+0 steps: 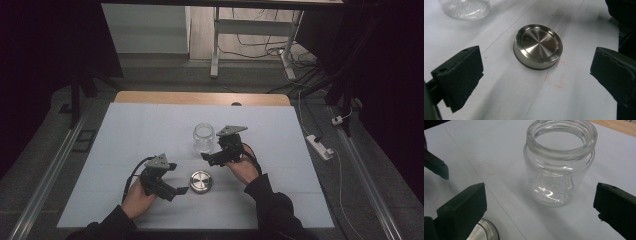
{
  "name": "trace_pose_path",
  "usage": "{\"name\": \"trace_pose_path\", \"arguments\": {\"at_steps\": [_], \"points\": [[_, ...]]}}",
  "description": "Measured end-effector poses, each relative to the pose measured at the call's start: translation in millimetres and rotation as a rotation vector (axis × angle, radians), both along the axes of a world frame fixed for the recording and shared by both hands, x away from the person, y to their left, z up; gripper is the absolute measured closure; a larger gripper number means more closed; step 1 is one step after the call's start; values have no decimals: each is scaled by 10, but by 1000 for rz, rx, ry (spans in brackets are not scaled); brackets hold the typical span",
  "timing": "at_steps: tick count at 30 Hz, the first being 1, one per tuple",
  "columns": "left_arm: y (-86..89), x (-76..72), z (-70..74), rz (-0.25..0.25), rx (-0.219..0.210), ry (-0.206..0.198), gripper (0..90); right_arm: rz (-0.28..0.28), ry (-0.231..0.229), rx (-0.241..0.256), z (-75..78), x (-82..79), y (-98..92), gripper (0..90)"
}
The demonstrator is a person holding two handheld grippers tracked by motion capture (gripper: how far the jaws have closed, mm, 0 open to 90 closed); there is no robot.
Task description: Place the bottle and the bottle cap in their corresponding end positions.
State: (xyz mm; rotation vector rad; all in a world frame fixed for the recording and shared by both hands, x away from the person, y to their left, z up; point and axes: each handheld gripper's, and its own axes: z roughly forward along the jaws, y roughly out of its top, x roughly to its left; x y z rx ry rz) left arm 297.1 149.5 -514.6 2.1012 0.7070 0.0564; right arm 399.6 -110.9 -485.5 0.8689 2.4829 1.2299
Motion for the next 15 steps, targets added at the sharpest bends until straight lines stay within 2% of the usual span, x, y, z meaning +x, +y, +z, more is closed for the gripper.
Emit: {"name": "trace_pose_path", "arguments": {"at_steps": [7, 15], "points": [[65, -29, 60, 4, 12, -1, 0, 5, -1, 14, 43, -94, -47, 0], [174, -80, 96, 34, 15, -9, 0, 25, -4, 12, 68, -207, -76, 0]]}}
